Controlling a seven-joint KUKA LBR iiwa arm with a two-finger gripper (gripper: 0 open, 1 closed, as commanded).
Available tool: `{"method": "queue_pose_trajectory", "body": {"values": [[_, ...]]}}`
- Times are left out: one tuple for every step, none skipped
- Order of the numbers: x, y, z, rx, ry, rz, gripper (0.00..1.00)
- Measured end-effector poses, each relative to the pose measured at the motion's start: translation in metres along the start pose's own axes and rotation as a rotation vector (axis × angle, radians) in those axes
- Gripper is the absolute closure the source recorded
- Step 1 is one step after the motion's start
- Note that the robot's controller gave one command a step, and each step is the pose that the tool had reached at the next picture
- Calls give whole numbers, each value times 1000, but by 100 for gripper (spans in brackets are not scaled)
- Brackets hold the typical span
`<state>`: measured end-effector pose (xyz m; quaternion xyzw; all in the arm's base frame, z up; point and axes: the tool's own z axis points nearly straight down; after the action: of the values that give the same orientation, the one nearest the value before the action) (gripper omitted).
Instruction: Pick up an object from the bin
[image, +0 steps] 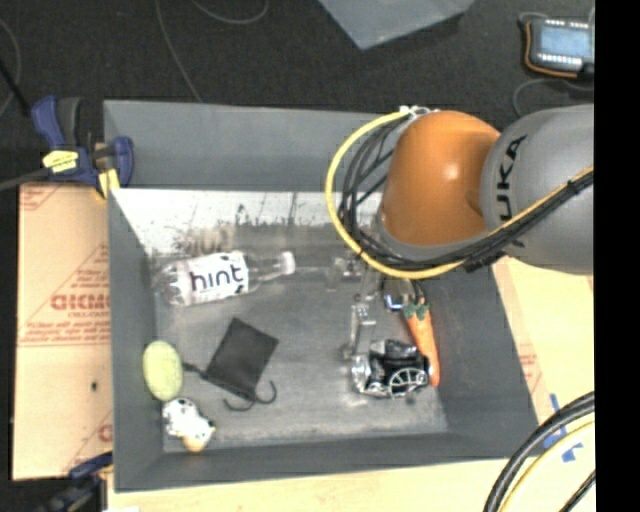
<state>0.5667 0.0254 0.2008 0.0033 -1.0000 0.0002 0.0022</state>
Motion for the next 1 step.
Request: {"method": "queue_pose_trajectory", "body": {"values": [[-1, 0, -5, -1, -8, 1, 0]]}}
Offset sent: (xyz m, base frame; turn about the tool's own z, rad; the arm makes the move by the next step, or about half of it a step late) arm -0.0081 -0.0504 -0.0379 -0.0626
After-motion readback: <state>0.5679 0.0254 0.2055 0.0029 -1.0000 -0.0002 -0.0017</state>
